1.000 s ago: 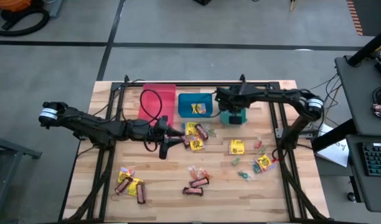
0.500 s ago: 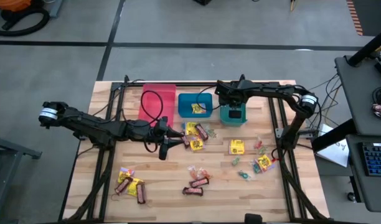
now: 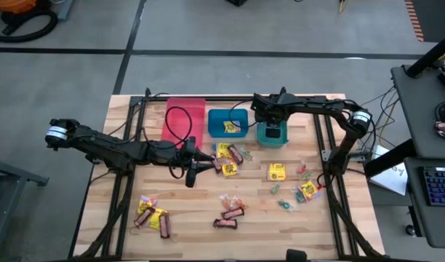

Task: Sort candy
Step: Put the yellow candy into the blue bin

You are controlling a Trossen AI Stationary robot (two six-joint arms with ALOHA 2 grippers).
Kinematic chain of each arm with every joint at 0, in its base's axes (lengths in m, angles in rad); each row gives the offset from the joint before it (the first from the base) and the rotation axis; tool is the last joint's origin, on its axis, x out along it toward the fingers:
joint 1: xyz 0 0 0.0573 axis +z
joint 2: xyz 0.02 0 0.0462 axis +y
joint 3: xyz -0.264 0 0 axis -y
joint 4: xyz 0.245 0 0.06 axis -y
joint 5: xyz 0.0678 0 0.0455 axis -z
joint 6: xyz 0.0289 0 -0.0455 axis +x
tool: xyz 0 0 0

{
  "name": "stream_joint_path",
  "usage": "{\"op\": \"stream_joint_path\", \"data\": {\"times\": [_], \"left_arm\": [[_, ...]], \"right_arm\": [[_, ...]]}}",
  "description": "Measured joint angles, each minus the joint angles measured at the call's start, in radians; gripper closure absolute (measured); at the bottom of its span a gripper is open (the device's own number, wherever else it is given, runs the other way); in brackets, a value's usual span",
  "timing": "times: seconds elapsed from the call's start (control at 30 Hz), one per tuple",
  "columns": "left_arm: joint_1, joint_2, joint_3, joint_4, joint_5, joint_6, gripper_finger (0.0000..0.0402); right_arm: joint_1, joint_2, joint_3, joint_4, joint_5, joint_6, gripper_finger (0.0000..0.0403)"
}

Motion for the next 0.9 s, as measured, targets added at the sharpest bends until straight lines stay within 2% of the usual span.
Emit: {"op": "stream_joint_path", "data": {"times": [0.2, 0.37, 0.53, 0.7, 0.9], "left_arm": [[0.000, 0.004, 0.000, -0.018, 0.000, 0.008, 0.0280], [0.000, 0.035, 0.000, -0.017, 0.000, 0.008, 0.0280], [0.000, 0.101, 0.000, 0.010, 0.000, 0.031, 0.0280], [0.000, 0.170, 0.036, 0.017, 0.000, 0.119, 0.0280], [0.000, 0.263, 0.078, 0.001, 0.000, 0.285, 0.0273]], "right_arm": [[0.001, -0.018, 0.000, -0.007, 0.000, 0.035, 0.0282], [0.012, -0.091, 0.000, -0.046, -0.013, 0.116, 0.0282], [0.025, -0.202, -0.001, -0.094, -0.156, 0.227, 0.0282], [0.072, -0.340, -0.067, -0.007, -0.343, 0.288, 0.0282], [0.194, -0.501, -0.225, 0.140, -0.356, 0.362, 0.0286]]}}
